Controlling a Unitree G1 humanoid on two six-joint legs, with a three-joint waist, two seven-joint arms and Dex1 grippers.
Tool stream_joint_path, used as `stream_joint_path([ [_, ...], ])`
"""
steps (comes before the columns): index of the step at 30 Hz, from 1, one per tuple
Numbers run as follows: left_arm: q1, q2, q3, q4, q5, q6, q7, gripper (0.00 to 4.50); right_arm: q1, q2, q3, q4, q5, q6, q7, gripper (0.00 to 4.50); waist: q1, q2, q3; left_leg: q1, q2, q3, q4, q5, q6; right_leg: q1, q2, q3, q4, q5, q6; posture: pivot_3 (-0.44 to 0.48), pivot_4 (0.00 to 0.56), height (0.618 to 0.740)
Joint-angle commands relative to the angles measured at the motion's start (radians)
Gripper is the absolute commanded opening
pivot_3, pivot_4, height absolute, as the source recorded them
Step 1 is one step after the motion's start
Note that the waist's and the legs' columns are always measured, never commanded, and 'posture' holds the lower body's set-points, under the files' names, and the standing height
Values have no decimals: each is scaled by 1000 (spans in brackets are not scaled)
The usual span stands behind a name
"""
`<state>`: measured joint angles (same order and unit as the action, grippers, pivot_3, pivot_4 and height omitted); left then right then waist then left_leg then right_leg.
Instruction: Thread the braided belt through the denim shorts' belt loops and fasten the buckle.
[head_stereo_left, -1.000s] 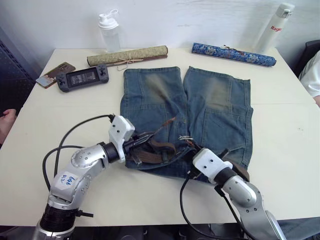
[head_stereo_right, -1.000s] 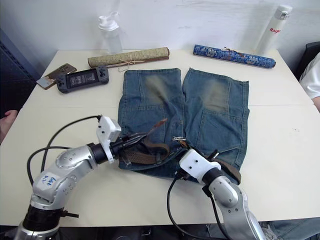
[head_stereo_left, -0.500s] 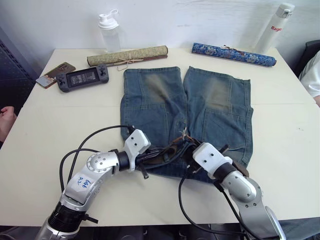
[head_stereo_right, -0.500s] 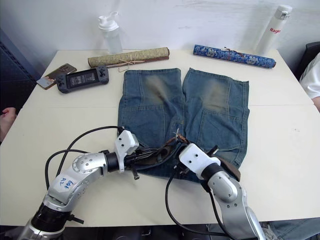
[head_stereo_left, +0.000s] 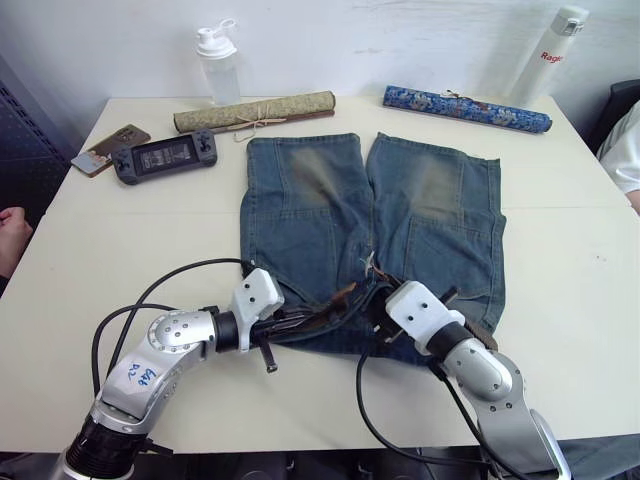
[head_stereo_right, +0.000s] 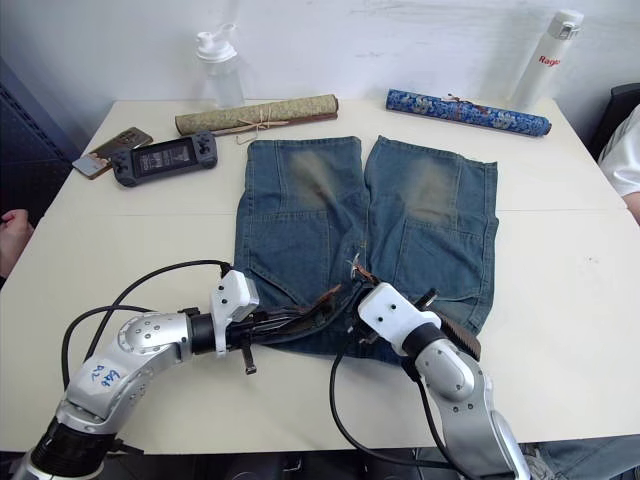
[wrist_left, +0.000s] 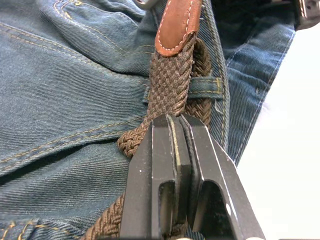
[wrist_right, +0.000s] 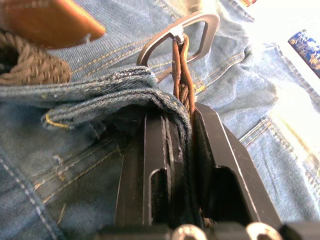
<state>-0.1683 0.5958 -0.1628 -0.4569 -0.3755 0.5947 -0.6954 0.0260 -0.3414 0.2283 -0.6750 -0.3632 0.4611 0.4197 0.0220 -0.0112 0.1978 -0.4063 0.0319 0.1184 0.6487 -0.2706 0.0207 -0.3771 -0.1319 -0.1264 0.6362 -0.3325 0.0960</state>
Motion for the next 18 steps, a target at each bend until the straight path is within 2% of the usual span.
stream_joint_path([
  [1,-16,-30,-53,29,29,-19,-8,0,-13,1,-4,-53,2,-20,-9,20,1,0,0,0,0,0,0,0,0,0,0,0,0,0,0,0,150,717],
  [9,-79,-131,-86,84,54,-10,26,0,-1,-23,6,-64,-11,-26,3,20,2,0,0,0,-1,0,0,0,0,0,0,-1,1,0,0,0,150,717],
  [18,-50,-165,-32,49,36,57,76,0,9,-18,4,-58,-9,-16,-2,20,1,0,0,0,0,0,1,0,0,0,0,-1,1,0,1,0,150,717],
])
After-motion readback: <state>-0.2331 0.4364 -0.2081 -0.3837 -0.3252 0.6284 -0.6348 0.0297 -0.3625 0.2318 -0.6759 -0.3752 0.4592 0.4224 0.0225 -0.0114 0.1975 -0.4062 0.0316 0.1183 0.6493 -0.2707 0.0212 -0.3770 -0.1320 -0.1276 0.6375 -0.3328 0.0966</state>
